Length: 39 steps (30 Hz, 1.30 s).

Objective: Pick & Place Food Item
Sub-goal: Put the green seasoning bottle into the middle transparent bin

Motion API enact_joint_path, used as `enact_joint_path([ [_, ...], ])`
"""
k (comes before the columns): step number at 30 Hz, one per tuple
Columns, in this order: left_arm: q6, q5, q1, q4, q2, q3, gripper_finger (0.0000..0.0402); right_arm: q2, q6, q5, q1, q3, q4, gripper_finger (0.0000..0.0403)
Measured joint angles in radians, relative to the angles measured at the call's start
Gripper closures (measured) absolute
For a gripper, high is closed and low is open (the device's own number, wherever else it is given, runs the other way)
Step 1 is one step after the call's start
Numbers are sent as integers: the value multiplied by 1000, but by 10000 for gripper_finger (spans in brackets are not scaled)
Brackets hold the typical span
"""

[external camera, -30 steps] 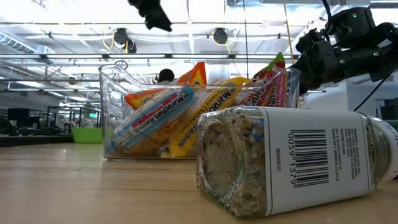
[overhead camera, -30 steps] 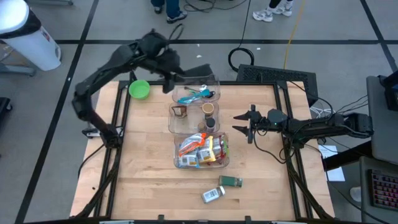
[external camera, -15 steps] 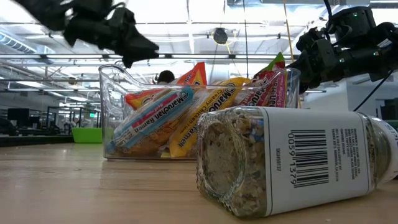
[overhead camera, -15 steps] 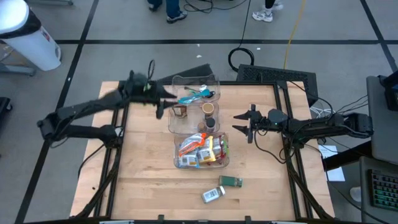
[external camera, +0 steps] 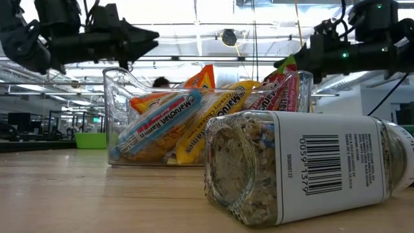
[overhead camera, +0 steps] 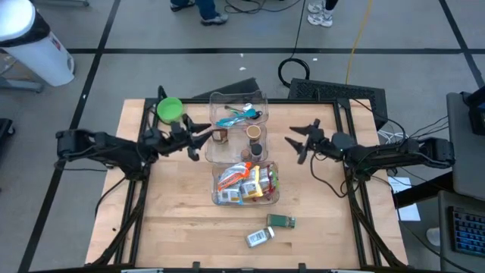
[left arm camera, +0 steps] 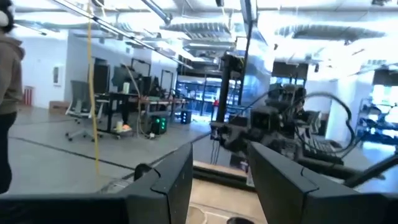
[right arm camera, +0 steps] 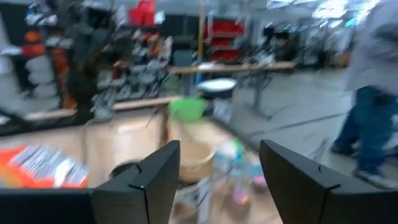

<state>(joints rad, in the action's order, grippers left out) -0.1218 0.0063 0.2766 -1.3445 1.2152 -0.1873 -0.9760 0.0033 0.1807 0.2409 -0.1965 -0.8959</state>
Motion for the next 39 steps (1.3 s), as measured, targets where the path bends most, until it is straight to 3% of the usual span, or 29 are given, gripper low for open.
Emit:
enact_joint_path([
  [7,13,-1,-10,-9,25,-57,236,-1,2,107,1,0,-131,190],
  [12,29,-1,-10,2,25,-67,236,-1,110,107,2,0,-163,190],
  [22,350,-3,-9,-84,25,-67,236,-1,213,106,2,0,-150,190],
  [29,386,-1,-9,-228,24,-68,236,-1,213,106,1,0,-147,190],
  [33,254,58,-9,-218,11,-108,236,-1,223,106,2,0,-154,190],
  [36,3,147,-11,-225,9,-162,236,0,303,96,-2,0,-170,190],
  [39,-219,283,-25,-157,9,-203,236,0,342,-10,-16,0,-194,190],
])
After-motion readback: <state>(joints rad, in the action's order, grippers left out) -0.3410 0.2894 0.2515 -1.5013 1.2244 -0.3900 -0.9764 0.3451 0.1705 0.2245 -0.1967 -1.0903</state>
